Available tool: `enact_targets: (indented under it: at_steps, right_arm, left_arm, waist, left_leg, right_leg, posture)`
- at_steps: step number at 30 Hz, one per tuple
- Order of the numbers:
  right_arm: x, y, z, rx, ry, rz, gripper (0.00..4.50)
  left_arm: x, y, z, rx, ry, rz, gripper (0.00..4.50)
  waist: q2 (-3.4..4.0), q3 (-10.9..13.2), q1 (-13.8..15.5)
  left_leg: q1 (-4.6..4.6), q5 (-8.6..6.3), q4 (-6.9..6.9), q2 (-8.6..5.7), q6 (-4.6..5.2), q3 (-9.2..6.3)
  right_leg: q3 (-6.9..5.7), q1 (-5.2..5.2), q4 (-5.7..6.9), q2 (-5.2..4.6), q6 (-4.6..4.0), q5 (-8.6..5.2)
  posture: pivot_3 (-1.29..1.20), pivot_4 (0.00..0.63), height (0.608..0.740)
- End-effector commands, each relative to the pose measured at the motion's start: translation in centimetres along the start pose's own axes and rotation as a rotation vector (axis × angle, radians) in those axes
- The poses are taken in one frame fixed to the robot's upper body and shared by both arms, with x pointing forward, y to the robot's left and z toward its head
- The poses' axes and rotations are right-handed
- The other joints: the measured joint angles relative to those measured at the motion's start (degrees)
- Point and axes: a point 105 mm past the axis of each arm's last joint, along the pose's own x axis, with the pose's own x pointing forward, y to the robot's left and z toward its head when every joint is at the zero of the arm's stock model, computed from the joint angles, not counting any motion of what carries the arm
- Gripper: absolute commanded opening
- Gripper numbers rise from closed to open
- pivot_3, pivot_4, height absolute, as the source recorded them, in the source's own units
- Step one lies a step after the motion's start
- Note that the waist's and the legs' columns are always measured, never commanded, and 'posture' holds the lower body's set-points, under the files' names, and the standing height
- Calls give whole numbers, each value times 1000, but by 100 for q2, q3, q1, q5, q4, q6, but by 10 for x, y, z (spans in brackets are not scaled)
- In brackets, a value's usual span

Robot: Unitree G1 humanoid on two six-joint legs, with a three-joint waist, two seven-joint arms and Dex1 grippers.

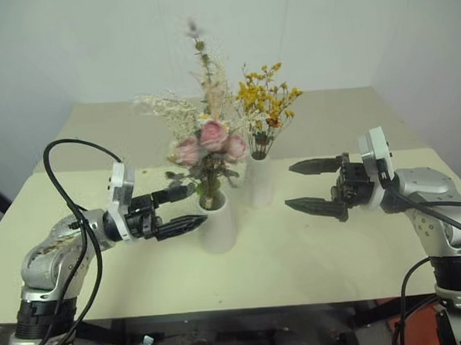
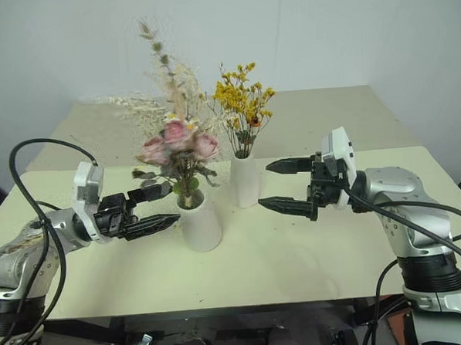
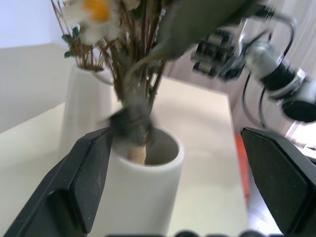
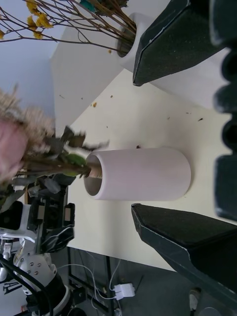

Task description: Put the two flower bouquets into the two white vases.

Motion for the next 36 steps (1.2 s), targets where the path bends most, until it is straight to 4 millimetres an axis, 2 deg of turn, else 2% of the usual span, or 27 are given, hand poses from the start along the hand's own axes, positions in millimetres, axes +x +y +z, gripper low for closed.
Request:
enact_targets:
  at_steps: [1,6,10,15,21,26,36]
  right_arm:
    - [1,-1,12,-59,-27,0,4500]
    - [0,1,12,-59,-22,-2,4500]
    - [-8,-1,11,-58,-4,-21,4500]
    - [-19,-3,10,-45,5,-59,4500]
    - [-37,-9,6,-24,21,-138,4500]
    - [-48,-11,2,-12,55,-176,4500]
    - [-55,-11,3,-2,75,-205,4500]
  left_arm:
    - [-5,-1,5,57,16,19,4478]
    - [-22,5,5,74,54,80,4478]
    - [-47,16,14,132,93,151,4478]
    - [-66,26,28,212,115,203,4478]
    - [-82,21,37,247,143,211,4478]
    - [-88,17,36,241,147,221,4478]
    - [-77,13,32,215,111,198,4478]
  waist:
    - [0,0,1]
    - [0,0,4]
    - [0,0,8]
    - [0,0,13]
    - [0,0,12]
    - [0,0,3]
    - [0,0,4]
  left_leg:
    - [0,0,0,0,0,0]
    - [-1,0,0,0,0,0]
    - [0,0,-1,3,0,0]
    - [-1,0,-1,3,0,2]
    - [-3,0,-1,3,0,2]
    - [0,0,-4,6,0,4]
    - [0,0,-4,6,0,5]
  right_leg:
    - [0,0,0,0,0,0]
    - [0,0,0,0,0,0]
    - [0,-3,1,2,-1,-1]
    - [0,-3,-1,1,-1,-2]
    - [-1,-4,-1,0,-2,-2]
    - [0,-4,0,2,-4,-4]
    - [0,-4,1,2,-3,-4]
  posture:
    - [0,150,740]
    - [0,150,740]
    - [0,150,740]
    - [0,150,740]
    - [0,150,740]
    - [0,150,740]
    - [0,150,740]
